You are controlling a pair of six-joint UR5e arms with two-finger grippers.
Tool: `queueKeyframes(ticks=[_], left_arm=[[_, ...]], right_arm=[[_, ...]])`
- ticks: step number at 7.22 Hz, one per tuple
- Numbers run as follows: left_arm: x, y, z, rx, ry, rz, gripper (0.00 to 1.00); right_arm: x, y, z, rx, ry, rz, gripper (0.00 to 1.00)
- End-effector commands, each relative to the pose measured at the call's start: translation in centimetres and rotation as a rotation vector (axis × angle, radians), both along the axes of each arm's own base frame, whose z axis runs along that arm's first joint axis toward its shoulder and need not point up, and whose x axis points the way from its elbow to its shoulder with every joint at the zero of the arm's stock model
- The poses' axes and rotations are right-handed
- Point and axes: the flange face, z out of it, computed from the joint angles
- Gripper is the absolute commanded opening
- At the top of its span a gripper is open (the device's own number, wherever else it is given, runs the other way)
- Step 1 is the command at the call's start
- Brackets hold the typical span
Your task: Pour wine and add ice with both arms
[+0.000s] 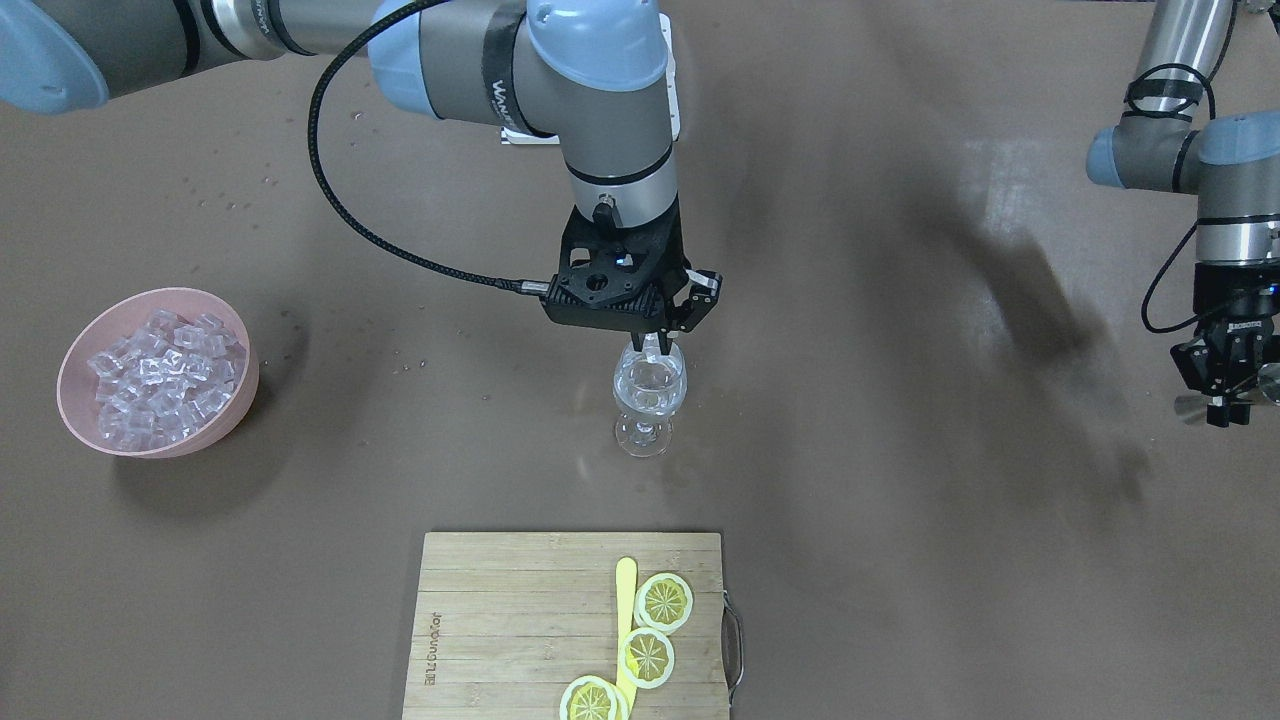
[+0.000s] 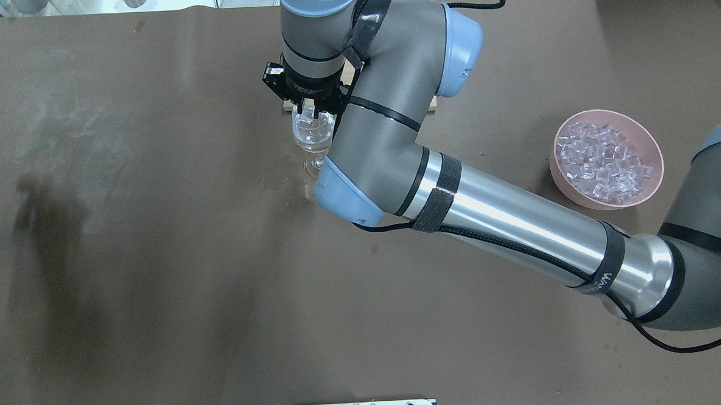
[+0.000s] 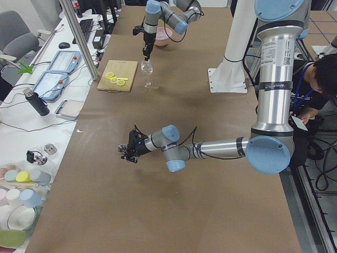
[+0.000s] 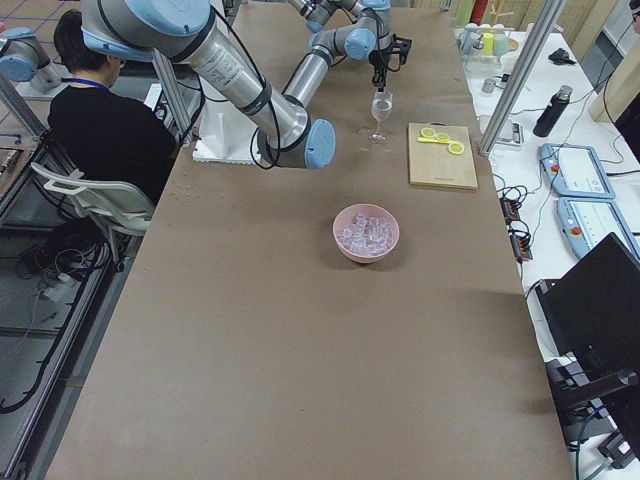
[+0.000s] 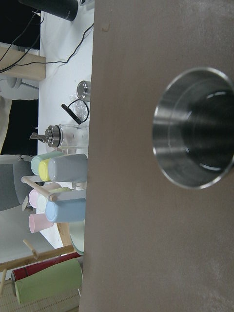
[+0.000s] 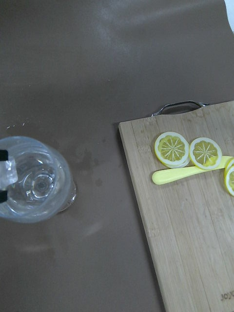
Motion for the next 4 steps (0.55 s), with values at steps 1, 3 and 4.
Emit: queueKeyframes(ticks=[1, 3, 4], left_arm=[[-0.6, 0.3, 0.8, 0.041, -0.021, -0.073, 0.09], [1.9, 1.1, 1.0, 0.041, -0.016, -0.053, 0.09], [3.0, 1.6, 1.3, 0.035, -0.015, -0.029, 0.09]], right_arm=[[0.4, -0.4, 0.2, 0.018, 0.007, -0.008, 0.28], [1.3, -1.2, 0.1, 0.027, 0.007, -0.004, 1.0], [1.5, -1.4, 0.1, 0.029, 0.007, -0.002, 1.0]])
